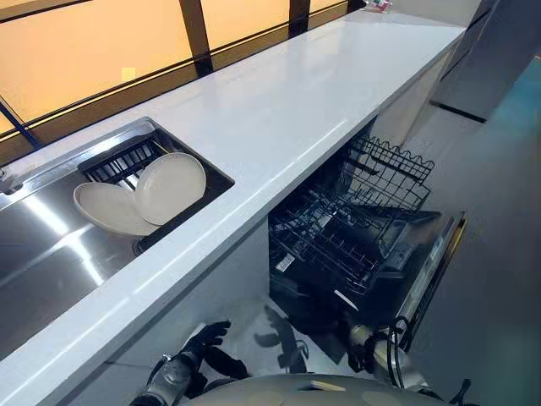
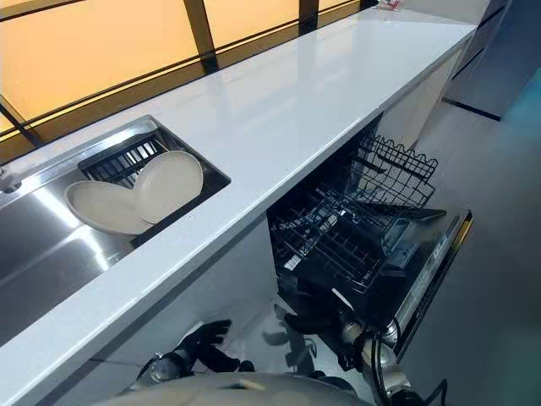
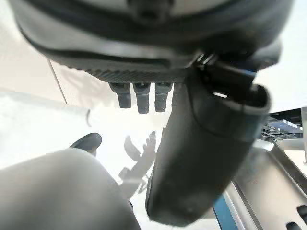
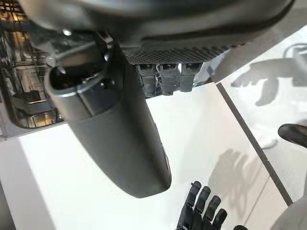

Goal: Pick up plates and place into dishwasher.

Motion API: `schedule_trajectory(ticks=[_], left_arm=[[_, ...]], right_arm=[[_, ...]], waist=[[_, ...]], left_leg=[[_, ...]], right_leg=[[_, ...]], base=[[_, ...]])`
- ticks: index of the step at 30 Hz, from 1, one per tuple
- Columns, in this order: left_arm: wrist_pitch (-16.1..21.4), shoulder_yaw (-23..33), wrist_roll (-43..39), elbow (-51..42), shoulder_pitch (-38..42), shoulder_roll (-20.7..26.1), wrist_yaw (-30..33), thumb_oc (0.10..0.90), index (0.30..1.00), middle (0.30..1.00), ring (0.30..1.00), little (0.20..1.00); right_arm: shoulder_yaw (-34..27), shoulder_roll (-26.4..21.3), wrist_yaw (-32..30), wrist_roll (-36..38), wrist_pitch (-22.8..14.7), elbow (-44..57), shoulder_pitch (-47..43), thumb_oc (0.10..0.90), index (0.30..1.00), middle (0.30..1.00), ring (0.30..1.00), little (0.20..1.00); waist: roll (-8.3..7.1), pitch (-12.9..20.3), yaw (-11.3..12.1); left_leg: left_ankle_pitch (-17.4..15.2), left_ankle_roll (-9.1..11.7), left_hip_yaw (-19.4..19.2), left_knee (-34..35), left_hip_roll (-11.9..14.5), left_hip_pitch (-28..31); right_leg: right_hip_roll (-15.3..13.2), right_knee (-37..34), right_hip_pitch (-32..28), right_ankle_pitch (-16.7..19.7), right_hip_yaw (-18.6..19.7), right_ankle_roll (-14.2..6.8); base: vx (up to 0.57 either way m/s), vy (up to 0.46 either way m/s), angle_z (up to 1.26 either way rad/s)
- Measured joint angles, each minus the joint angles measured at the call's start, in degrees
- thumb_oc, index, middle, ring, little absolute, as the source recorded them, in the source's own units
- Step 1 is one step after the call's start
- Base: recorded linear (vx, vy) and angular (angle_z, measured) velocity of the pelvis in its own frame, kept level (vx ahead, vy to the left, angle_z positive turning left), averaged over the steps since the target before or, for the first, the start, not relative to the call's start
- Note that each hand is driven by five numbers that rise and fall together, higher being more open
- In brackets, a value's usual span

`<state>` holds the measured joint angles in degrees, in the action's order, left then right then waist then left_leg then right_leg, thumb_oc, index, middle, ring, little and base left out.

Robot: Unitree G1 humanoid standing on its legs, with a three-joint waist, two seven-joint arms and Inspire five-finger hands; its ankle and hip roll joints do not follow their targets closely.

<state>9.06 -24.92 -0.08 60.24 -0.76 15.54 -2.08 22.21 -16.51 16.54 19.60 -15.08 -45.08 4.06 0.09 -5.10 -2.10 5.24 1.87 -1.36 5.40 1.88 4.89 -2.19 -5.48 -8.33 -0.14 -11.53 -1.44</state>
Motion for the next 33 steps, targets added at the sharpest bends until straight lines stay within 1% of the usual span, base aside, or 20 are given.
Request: schedule_trajectory(ticks=[3, 8, 10, 13, 14, 15, 16, 19, 22, 25, 28, 30, 33], left_arm=[[0.0, 0.0, -0.3, -0.3, 0.0, -0.1, -0.3, 0.8, 0.9, 0.9, 0.9, 0.9], [0.0, 1.0, -8.1, -0.3, -0.1, -1.3, -1.2, 0.8, 0.9, 0.9, 0.9, 0.9], [0.1, 1.2, -12.0, -1.4, -0.3, -1.5, -2.7, 0.8, 0.9, 0.9, 0.9, 0.9], [1.0, 2.0, -14.8, -7.6, -1.0, -0.6, -9.0, 0.8, 0.9, 0.9, 0.9, 0.9], [1.5, 0.5, -16.2, -14.0, -1.6, 1.0, -11.1, 0.8, 0.9, 0.9, 0.9, 0.9], [2.6, 0.5, -16.4, -15.2, -1.4, 1.2, -11.9, 0.8, 0.9, 0.9, 0.9, 0.9], [2.4, 0.4, -18.3, -20.2, -1.3, 2.0, -13.4, 0.8, 0.9, 0.9, 0.9, 0.9], [2.7, 0.4, -21.3, -27.9, -0.2, 3.7, -15.8, 0.8, 0.9, 0.9, 0.9, 0.9], [2.8, 0.4, -22.5, -33.3, 1.0, 4.9, -17.9, 0.8, 0.9, 0.9, 0.9, 0.9], [2.5, 0.4, -22.5, -37.6, 1.3, 6.5, -20.2, 0.8, 0.9, 0.9, 0.9, 0.9], [0.6, 0.3, -22.5, -43.7, 1.2, 8.7, -23.0, 0.8, 0.9, 0.9, 0.9, 0.9], [-3.0, 0.1, -23.8, -47.9, 1.2, 9.8, -25.8, 0.8, 0.9, 0.9, 0.9, 0.9], [-8.9, -0.1, -26.3, -51.1, 1.2, 10.7, -30.6, 0.8, 0.9, 0.9, 0.9, 0.9]], right_arm=[[0.0, 0.1, 0.0, 0.1, 1.0, -0.8, -0.1, 0.8, 0.9, 0.9, 0.9, 0.9], [-1.1, 1.4, -0.7, 1.1, 3.0, -4.3, -0.2, 0.8, 0.9, 0.9, 0.9, 0.9], [-1.4, 1.9, -1.2, 1.6, 3.6, -4.6, -0.1, 0.8, 0.9, 0.9, 0.9, 0.9], [-1.5, 2.0, -1.2, 1.8, 4.1, -4.2, -0.1, 0.8, 0.9, 0.9, 0.9, 0.9], [-1.5, 2.0, -1.1, 1.8, 4.6, -3.9, -0.1, 0.8, 0.9, 0.9, 0.9, 0.9], [-1.5, 2.0, -1.1, 1.8, 4.8, -3.9, -0.1, 0.8, 0.9, 0.9, 0.9, 0.9], [-1.5, 2.0, -1.0, 1.7, 5.8, -3.4, -0.1, 0.8, 0.9, 0.9, 0.9, 0.9], [-1.5, 1.9, -0.9, 1.5, 8.0, -2.2, 0.0, 0.8, 0.9, 0.9, 0.9, 0.9], [-1.3, 1.8, -0.4, 0.2, 9.9, -2.1, 0.1, 0.8, 0.9, 0.9, 0.9, 0.9], [-1.2, 1.6, -0.2, -0.5, 10.4, -2.1, 0.2, 0.8, 0.9, 0.9, 0.9, 0.9], [-1.2, 1.5, -0.2, -0.5, 10.4, -1.8, 0.1, 0.8, 0.9, 0.9, 0.9, 0.9], [-1.2, 1.5, -0.3, -0.5, 10.7, -1.8, 0.1, 0.8, 0.9, 0.9, 0.9, 0.9], [-1.2, 1.5, -1.0, -0.6, 11.3, -1.8, 0.3, 0.8, 0.9, 0.9, 0.9, 0.9]], waist=[[-0.01, 0.0, 0.0], [-0.05, 0.0, 0.1], [-0.09, -0.1, 0.1], [-0.09, -0.1, 0.2], [-0.09, -0.2, 0.2], [-0.07, -0.2, 0.2], [0.02, -0.2, 0.1], [0.48, -0.6, 0.1], [1.07, -1.1, 0.1], [1.28, -1.3, 0.3], [1.46, -1.6, 0.4], [1.55, -1.7, 0.5], [1.62, -1.8, 0.6]], left_leg=[[0.0, 0.0, 0.0, 0.0, 0.0, 0.0], [0.0, 0.0, -0.1, 0.0, 0.0, 0.2], [0.0, 0.0, -0.2, 0.0, 0.0, 0.3], [-0.1, 0.0, -0.2, 0.0, 0.0, 0.4], [-0.1, 0.0, -0.2, 0.0, 0.0, 0.4], [-0.1, 0.0, -0.2, 0.0, 0.0, 0.4], [-0.1, 0.0, -0.3, 0.0, 0.0, 0.4], [-0.1, 0.0, -0.6, 0.0, 0.0, 0.4], [-0.2, 0.0, -0.8, 0.0, 0.0, 0.5], [-0.2, 0.1, -0.8, -0.1, 0.0, 0.5], [-0.2, 0.1, -0.7, -0.1, 0.0, 0.5], [-0.2, 0.1, -0.7, 0.0, 0.1, 0.5], [-0.2, 0.1, -0.7, 0.0, 0.1, 0.5]], right_leg=[[0.0, 0.1, 0.0, 0.0, 0.0, 0.0], [0.0, 0.2, -0.1, 0.0, 0.1, 0.0], [0.0, 0.2, -0.1, 0.0, 0.2, 0.0], [-0.1, 0.2, -0.1, 0.0, 0.3, 0.0], [-0.1, 0.2, 0.0, 0.0, 0.3, 0.0], [-0.1, 0.2, -0.1, 0.0, 0.3, 0.0], [-0.2, 0.2, 0.0, 0.0, 0.4, 0.0], [-0.1, 0.2, 0.0, 0.0, 0.7, 0.0], [-0.1, 0.2, 0.0, 0.2, 1.0, 0.3], [-0.1, 0.2, 0.0, 0.2, 1.0, 0.3], [-0.1, 0.2, -0.1, 0.2, 0.9, 0.3], [-0.2, 0.2, -0.1, 0.2, 0.9, 0.3], [-0.2, 0.2, -0.1, 0.1, 0.9, 0.0]], base=[[-0.05, -0.042, 0.02], [0.01, -0.001, 0.0], [0.0, 0.0, 0.0], [0.0, 0.0, 0.0], [0.0, 0.0, 0.0], [0.0, 0.0, 0.0], [0.0, 0.019, -0.04], [0.0, 0.014, -0.06], [0.0, 0.002, -0.04], [0.0, 0.0, 0.0], [0.02, 0.007, 0.01], [0.02, 0.007, 0.01], [0.0, 0.0, 0.0]])
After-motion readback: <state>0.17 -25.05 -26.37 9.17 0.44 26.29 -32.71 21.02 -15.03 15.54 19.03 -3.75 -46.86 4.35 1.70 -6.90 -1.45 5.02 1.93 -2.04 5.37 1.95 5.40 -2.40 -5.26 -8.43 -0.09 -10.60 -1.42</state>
